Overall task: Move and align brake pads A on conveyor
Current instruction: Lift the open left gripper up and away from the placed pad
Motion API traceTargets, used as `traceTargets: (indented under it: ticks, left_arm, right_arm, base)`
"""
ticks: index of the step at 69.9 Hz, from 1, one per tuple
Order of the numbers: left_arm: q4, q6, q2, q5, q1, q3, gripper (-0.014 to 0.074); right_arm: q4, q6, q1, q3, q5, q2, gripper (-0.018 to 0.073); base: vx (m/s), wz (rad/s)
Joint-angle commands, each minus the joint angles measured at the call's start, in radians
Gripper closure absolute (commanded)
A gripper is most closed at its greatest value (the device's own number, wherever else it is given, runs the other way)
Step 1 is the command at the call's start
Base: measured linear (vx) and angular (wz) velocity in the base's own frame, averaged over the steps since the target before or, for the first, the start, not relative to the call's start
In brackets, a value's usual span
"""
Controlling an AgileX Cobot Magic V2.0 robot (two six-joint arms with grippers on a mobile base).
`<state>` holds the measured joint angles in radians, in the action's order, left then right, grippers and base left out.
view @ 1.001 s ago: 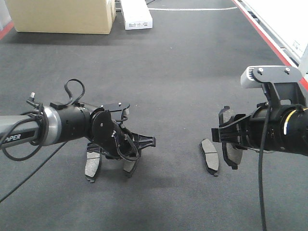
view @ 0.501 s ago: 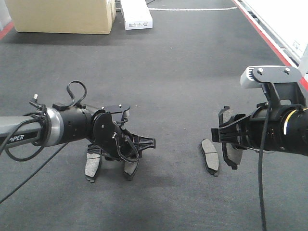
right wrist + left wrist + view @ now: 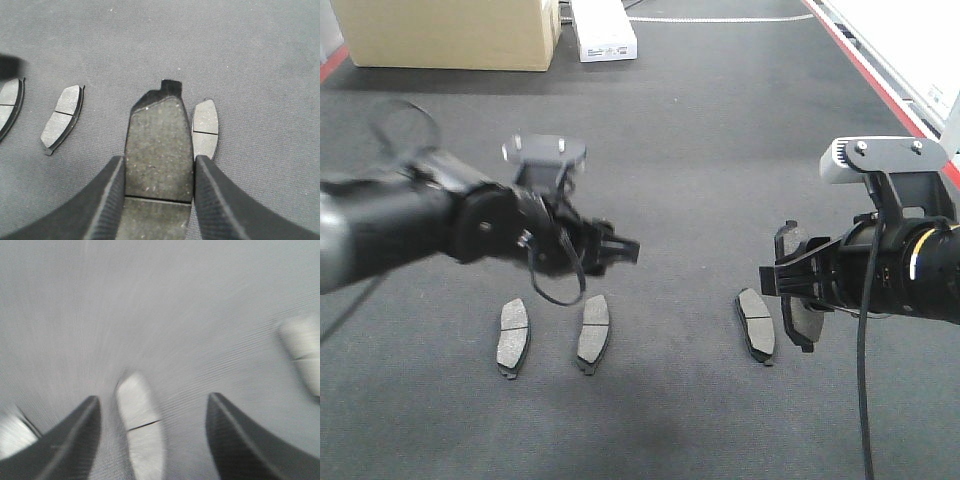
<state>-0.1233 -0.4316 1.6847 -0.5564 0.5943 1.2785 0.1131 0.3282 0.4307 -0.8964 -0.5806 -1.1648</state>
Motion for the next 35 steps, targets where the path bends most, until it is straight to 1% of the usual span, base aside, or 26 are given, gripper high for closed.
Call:
traceTargets:
  ticks: [1, 6, 15, 22, 30, 35]
  left_arm:
    - [-0.071, -0.004, -0.120, 0.014, 0.024, 0.031, 0.0259]
    - [-0.091, -0.004, -0.162, -0.008, 0.027, 0.031, 0.0312]
    - [-0.099, -0.004, -0.229, -0.035, 0.029, 0.017, 0.0428]
    - [-0.098, -0.004, -0.297, 0.020, 0.035, -0.048, 0.0514]
    - [-0.096, -0.004, -0.396, 0.100, 0.036, -0.183, 0.0605]
    - [-0.097, -0.004, -0.463, 0.137, 0.036, -0.265, 0.0605]
  right_arm:
    - [0.008, 0.000, -0.002, -0.031, 0.070, 0.024, 0.0466]
    - [0.008, 0.000, -0.002, -0.031, 0.070, 0.024, 0.0466]
    - [0.008, 0.000, -0.002, -0.031, 0.070, 0.024, 0.0466]
    - [0.008, 0.000, -0.002, -0.031, 0.070, 0.024, 0.0466]
    - [0.008, 0.000, -0.002, -0.031, 0.070, 0.024, 0.0466]
    - [0.008, 0.000, -0.002, -0.031, 0.070, 0.024, 0.0466]
  base:
    - [0.00, 0.00]
    - [0.00, 0.00]
    - [0.00, 0.00]
    - [0.00, 0.00]
    - [0.00, 0.00]
    - [0.00, 0.00]
